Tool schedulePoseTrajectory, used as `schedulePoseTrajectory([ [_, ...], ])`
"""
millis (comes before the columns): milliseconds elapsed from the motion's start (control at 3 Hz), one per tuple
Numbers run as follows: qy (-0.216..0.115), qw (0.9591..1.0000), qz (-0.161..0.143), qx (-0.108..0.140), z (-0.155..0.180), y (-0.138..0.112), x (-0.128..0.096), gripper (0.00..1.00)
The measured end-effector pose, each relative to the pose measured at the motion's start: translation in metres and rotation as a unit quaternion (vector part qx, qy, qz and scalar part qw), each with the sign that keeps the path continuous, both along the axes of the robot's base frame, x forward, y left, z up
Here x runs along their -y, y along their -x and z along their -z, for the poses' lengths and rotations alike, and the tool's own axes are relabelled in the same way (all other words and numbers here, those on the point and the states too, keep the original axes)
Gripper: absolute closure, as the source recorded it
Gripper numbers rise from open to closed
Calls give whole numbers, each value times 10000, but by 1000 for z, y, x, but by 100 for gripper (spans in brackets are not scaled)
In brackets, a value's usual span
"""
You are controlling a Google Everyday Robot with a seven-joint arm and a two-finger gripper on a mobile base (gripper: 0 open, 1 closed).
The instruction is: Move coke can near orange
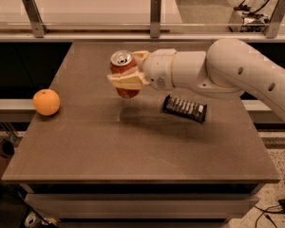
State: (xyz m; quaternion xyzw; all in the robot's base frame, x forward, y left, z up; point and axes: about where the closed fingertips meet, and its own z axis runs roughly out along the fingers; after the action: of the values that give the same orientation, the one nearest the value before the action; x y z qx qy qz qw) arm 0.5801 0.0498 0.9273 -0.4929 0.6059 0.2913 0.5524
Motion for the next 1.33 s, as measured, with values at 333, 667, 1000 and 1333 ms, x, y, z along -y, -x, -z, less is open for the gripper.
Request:
schedulePoseTrajectory([
  [333, -21, 9991, -422, -36, -1, 19, -30, 100],
  [667, -105, 9946, -1020, -134, -3, 40, -55, 100],
  [1000, -105, 9946, -1021, -134, -3, 40, -55, 100],
  [1333, -139, 9938, -1090, -198, 2, 35, -62, 100],
])
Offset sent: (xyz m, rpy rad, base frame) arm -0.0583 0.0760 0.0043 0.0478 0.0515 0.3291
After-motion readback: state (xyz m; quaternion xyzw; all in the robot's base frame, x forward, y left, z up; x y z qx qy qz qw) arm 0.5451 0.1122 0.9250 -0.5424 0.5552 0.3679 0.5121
